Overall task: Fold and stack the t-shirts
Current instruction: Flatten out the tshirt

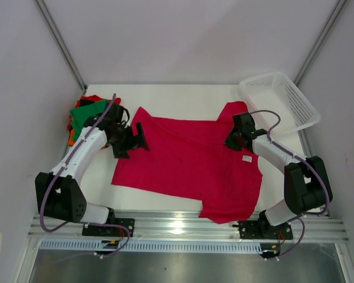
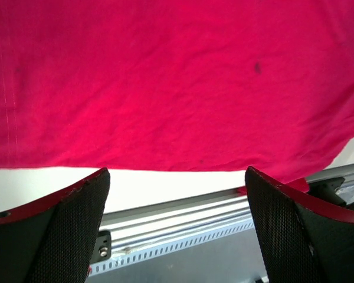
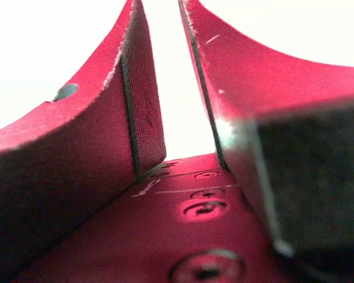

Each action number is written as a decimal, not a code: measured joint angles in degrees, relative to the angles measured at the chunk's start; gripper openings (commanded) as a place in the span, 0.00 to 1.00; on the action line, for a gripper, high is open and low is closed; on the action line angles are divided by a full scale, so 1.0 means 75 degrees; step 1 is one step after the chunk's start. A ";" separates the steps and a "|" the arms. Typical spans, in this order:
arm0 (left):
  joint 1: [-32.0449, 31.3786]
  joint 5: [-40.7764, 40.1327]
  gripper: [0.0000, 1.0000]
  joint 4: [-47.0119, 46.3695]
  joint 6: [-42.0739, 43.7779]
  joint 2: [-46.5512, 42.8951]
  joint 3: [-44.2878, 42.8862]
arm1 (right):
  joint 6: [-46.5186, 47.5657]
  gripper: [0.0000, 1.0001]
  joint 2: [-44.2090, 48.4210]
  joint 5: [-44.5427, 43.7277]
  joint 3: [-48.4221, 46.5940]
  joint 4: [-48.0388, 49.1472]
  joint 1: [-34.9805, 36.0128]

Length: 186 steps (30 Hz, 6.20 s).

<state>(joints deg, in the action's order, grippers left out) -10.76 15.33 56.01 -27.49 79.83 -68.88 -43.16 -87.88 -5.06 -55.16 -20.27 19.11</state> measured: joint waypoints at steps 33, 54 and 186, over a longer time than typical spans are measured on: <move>-0.0032 0.0163 0.96 -0.2955 -0.0743 -0.1122 0.3590 | 0.0425 0.29 0.1145 0.0970 -0.0886 -0.0291 -0.0294; -0.0189 -0.0618 0.94 -0.2783 -0.1288 0.0676 0.3133 | 0.0560 0.31 0.2535 0.1180 -0.0979 -0.0647 -0.0746; -0.0638 -0.1408 0.93 -0.0571 -0.2107 0.0338 0.0938 | 0.0755 0.33 0.3042 0.2713 -0.0968 -0.0087 -0.1909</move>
<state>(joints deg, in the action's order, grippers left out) -15.55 4.78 51.72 -43.29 82.37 -61.84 -37.50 -65.06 15.29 -62.41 -20.93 4.80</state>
